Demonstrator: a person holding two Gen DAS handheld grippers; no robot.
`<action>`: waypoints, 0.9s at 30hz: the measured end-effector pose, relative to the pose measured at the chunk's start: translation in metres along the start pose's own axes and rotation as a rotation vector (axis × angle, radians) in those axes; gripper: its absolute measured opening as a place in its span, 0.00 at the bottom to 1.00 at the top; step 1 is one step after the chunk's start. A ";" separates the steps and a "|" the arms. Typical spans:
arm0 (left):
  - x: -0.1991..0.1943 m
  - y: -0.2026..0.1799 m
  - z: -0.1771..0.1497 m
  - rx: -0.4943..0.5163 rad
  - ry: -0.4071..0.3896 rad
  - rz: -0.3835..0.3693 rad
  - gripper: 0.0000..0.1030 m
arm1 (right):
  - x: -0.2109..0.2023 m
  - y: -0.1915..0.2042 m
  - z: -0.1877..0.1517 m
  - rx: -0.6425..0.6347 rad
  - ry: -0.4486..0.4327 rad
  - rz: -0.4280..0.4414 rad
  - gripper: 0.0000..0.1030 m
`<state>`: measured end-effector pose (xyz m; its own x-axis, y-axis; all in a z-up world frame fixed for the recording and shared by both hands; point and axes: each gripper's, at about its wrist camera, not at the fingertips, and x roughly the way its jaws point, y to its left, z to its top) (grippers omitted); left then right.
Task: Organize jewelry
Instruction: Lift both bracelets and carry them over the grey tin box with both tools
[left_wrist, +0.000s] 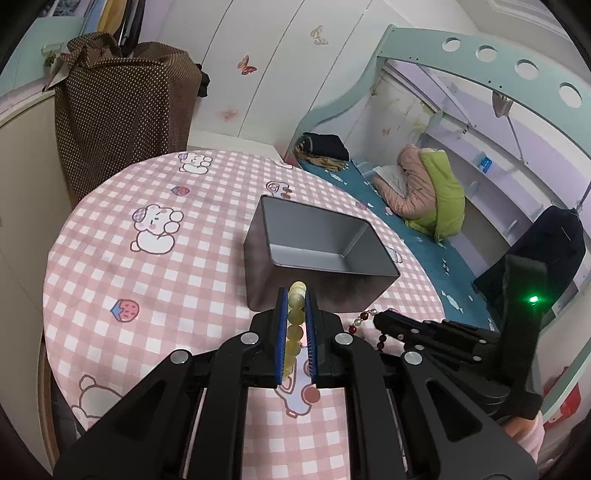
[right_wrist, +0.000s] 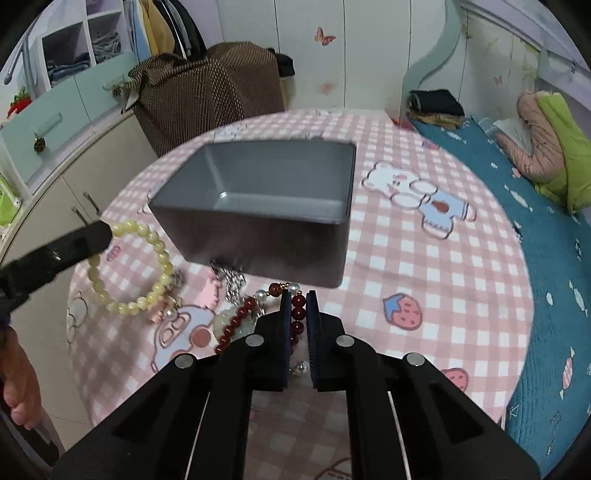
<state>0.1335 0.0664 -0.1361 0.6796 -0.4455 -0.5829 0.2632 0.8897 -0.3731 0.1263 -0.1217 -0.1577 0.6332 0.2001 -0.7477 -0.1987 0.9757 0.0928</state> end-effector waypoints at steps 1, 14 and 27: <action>-0.001 -0.002 0.001 0.005 -0.004 -0.002 0.09 | -0.005 0.000 0.002 0.001 -0.013 0.005 0.07; -0.016 -0.023 0.015 0.053 -0.067 -0.015 0.09 | -0.041 0.009 0.021 -0.022 -0.130 0.014 0.07; -0.027 -0.049 0.040 0.111 -0.155 -0.047 0.09 | -0.065 0.008 0.042 0.009 -0.235 0.028 0.07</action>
<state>0.1302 0.0388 -0.0733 0.7597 -0.4734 -0.4458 0.3650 0.8779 -0.3101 0.1154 -0.1228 -0.0807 0.7847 0.2417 -0.5707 -0.2127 0.9699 0.1183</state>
